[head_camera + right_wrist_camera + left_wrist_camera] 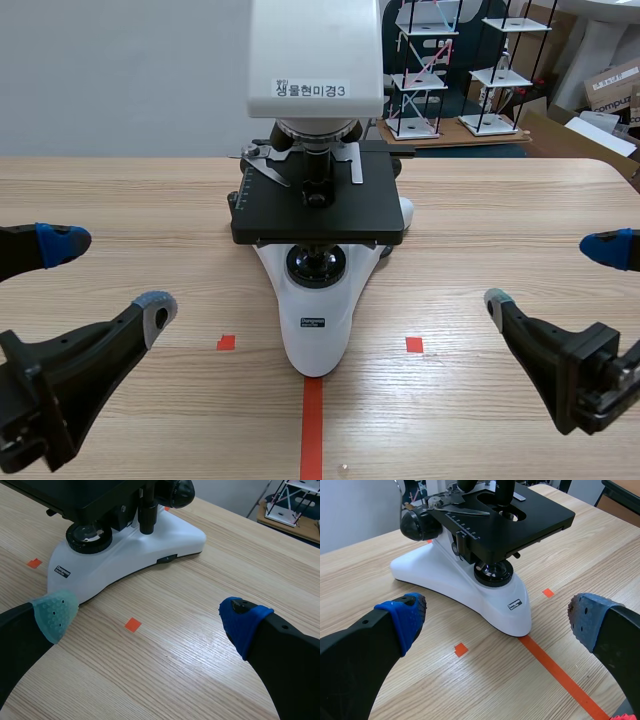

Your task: Point at the fine focus knob

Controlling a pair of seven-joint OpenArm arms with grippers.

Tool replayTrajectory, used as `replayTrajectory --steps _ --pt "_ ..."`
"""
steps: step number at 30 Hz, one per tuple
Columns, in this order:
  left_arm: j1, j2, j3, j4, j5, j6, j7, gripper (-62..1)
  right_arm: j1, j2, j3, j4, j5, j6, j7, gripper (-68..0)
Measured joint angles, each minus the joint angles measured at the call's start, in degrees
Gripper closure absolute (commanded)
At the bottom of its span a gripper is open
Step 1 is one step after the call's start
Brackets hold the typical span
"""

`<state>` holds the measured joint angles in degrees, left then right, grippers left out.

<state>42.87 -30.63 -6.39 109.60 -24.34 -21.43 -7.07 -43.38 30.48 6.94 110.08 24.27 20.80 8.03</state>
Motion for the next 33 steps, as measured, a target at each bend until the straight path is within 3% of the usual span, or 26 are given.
replayTrajectory --steps 17,25,33 --pt "0.0 0.0 0.0 0.0 0.0 0.0 0.0 -59.8 0.0 0.0 0.0 0.0 0.0 0.0 0.0 -61.1" --pt "0.0 0.0 0.0 0.0 0.0 0.0 0.0 -59.8 0.6 0.0 0.0 -1.1 0.0 0.3 1.7 -39.2" --pt "0.0 0.0 0.0 0.0 0.0 0.0 0.0 -59.8 10.0 0.0 -0.1 -12.7 0.0 0.8 5.1 -20.4"
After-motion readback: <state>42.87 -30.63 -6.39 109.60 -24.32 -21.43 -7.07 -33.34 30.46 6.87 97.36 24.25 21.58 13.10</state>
